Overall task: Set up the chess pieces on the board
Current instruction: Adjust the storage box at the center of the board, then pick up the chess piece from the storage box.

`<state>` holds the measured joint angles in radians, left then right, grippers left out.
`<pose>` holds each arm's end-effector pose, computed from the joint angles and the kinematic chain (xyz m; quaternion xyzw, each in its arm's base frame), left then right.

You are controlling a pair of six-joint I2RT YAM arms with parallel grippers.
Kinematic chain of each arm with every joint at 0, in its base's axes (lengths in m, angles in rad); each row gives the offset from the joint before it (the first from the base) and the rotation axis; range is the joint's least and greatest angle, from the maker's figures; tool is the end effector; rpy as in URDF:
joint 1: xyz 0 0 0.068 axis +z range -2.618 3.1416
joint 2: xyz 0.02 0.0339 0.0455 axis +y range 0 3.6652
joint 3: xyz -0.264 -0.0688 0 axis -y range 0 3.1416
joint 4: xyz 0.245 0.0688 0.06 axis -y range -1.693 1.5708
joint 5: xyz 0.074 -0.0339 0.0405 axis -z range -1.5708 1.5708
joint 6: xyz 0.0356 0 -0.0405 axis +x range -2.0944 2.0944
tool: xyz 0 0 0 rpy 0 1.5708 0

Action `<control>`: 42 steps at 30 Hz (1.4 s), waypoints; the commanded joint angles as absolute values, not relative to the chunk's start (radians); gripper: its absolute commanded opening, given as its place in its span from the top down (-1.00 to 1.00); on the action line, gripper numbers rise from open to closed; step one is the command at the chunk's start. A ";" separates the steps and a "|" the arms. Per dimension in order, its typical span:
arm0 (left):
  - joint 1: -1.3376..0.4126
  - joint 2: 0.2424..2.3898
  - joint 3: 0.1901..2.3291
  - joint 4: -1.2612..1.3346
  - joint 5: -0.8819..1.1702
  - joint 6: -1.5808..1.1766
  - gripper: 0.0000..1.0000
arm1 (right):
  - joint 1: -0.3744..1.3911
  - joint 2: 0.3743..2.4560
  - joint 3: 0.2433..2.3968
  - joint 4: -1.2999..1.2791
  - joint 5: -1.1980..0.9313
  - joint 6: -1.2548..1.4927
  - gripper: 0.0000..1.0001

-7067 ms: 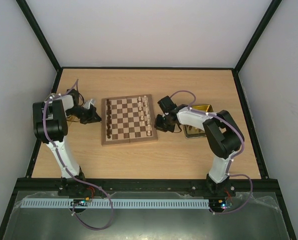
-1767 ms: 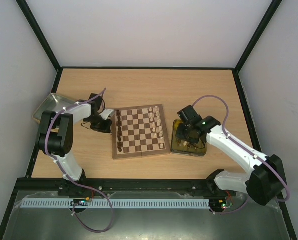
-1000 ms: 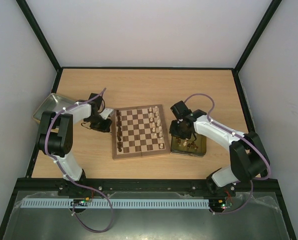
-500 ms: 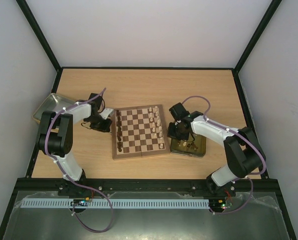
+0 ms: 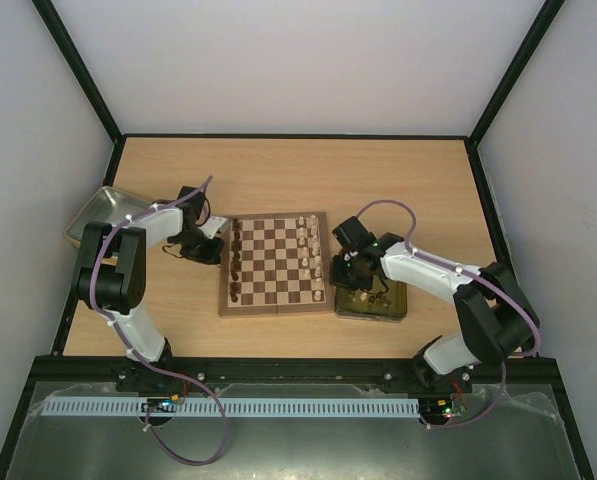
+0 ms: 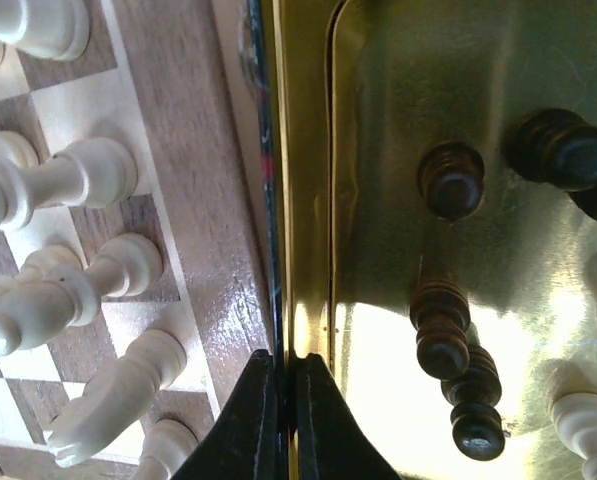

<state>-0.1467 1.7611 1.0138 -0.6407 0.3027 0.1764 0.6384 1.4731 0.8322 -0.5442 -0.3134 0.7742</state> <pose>0.3052 -0.0558 0.1440 0.1719 0.9694 -0.1488 0.0924 0.2079 0.1680 0.1779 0.0359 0.9692 0.2394 0.0446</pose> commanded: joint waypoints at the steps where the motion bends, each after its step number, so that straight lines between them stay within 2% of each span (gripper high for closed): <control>1: -0.150 1.742 1.002 -0.648 0.299 0.187 0.96 | 0.673 1.448 0.802 -0.532 -0.372 0.824 0.96; 8: -0.149 1.742 1.003 -0.648 0.296 0.186 0.96 | 0.680 1.414 0.802 -0.566 -0.360 0.821 0.94; 19: -0.131 1.740 1.003 -0.646 0.291 0.185 0.96 | 0.680 1.343 0.904 -0.725 -0.287 0.775 0.35; 22: -0.129 1.737 0.998 -0.646 0.258 0.190 0.96 | 0.681 1.320 0.963 -0.792 -0.244 0.757 0.30; 25: -0.127 1.726 0.990 -0.643 0.231 0.196 0.96 | 0.681 1.301 1.014 -0.864 -0.201 0.729 0.03; 30: -0.116 1.712 0.976 -0.644 0.180 0.224 0.95 | 0.678 1.265 0.997 -0.954 -0.133 0.697 0.03; 32: -0.099 1.712 0.983 -0.652 0.178 0.229 0.83 | 0.667 1.242 0.959 -0.951 -0.139 0.690 0.03; 34: -0.087 1.711 0.995 -0.658 0.178 0.231 0.54 | 0.656 1.228 0.922 -0.936 -0.147 0.682 0.09; 36: -0.080 1.712 1.006 -0.670 0.176 0.233 0.19 | 0.634 1.230 0.898 -0.924 -0.152 0.677 0.23; 40: -0.078 1.685 1.003 -0.666 0.192 0.231 -0.24 | 0.603 1.264 0.905 -0.901 -0.153 0.683 0.56; 42: -0.077 1.666 0.998 -0.661 0.207 0.226 -0.39 | 0.589 1.288 0.930 -0.908 -0.138 0.690 0.70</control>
